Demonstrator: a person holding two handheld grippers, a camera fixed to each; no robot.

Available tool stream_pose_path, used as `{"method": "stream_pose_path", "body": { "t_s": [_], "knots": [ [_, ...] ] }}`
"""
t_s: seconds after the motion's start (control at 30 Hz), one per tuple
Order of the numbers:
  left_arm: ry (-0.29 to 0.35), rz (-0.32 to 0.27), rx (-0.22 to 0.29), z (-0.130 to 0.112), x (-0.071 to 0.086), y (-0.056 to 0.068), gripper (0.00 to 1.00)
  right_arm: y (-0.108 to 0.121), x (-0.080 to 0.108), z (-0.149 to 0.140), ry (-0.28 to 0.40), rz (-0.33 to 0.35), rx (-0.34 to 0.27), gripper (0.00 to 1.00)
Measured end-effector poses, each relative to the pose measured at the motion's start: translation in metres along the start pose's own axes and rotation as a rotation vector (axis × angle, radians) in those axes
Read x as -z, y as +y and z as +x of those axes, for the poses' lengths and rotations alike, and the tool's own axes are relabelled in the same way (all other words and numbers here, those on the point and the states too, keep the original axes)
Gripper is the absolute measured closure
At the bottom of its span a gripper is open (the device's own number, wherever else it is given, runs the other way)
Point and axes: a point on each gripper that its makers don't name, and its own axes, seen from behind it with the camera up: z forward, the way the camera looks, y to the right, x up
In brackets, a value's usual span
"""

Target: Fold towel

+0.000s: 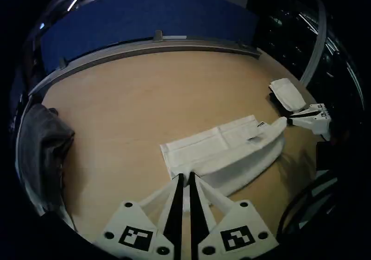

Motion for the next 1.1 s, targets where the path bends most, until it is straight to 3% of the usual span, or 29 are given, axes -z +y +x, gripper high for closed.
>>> {"method": "stream_pose_path", "body": {
  "t_s": [0.73, 0.93, 1.03, 1.1],
  "knots": [
    [-0.071, 0.039, 0.006, -0.008, -0.049, -0.023, 0.9, 0.015, -0.056, -0.006, -0.069, -0.016, -0.011, 0.96],
    [-0.081, 0.066, 0.006, -0.006, -0.062, -0.033, 0.84, 0.021, -0.067, -0.009, -0.086, -0.039, 0.0, 0.78],
    [-0.079, 0.084, 0.0, -0.004, -0.065, -0.037, 0.73, 0.024, -0.071, -0.011, -0.09, -0.051, 0.008, 0.62],
    [-0.078, 0.095, -0.001, -0.002, -0.066, -0.039, 0.66, 0.027, -0.074, -0.011, -0.086, -0.064, 0.01, 0.57]
  ]
}}
